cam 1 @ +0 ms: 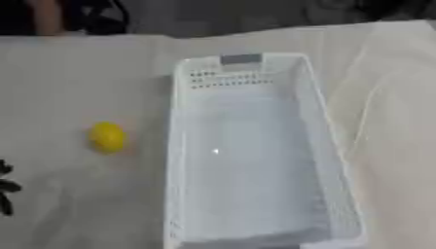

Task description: Pick up objects on the table and place them in the box.

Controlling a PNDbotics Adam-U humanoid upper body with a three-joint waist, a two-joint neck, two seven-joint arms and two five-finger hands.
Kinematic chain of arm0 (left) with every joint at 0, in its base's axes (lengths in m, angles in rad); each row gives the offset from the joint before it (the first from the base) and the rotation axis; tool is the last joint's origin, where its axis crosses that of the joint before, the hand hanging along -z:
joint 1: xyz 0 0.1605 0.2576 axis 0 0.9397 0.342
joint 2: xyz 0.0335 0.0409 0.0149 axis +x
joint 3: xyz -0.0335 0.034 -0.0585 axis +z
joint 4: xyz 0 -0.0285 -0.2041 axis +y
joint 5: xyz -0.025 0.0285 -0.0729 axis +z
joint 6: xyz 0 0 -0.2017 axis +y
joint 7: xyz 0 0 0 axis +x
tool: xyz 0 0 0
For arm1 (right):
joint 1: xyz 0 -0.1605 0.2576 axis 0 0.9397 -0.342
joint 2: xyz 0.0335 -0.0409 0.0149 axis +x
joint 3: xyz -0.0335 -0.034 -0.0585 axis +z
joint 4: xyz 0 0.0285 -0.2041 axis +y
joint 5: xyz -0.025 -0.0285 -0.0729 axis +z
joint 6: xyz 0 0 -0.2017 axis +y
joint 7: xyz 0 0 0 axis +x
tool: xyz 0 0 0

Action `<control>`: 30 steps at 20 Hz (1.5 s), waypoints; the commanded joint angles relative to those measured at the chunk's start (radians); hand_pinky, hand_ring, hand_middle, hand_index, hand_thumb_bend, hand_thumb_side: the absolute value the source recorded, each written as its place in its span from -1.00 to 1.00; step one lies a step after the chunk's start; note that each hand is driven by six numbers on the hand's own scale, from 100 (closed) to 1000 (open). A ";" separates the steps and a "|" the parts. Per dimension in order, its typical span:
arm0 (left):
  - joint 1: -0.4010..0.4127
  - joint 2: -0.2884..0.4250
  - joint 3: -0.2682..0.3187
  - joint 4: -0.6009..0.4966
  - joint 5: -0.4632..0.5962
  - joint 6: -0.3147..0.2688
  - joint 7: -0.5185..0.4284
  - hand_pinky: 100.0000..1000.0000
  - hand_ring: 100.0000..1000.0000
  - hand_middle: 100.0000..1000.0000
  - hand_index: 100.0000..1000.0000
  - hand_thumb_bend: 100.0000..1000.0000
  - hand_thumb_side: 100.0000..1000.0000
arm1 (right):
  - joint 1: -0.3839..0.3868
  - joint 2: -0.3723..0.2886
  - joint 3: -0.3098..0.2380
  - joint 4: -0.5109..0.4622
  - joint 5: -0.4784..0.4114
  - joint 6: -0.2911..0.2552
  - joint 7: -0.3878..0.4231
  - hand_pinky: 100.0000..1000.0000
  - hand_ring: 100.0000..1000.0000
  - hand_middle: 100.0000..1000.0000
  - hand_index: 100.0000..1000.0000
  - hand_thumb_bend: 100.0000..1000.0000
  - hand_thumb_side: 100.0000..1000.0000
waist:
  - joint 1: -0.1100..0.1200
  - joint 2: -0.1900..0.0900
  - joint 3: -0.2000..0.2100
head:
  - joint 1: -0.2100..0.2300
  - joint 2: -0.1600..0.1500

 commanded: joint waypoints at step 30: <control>-0.523 0.202 -0.235 0.361 -0.377 -0.008 0.034 -0.66 -0.08 0.07 0.32 -1.00 0.24 | -0.013 -0.009 -0.005 -0.022 0.057 0.052 0.074 -0.18 0.08 0.29 0.38 -1.00 0.71 | 0.011 0.019 -0.060 | 0.071 0.036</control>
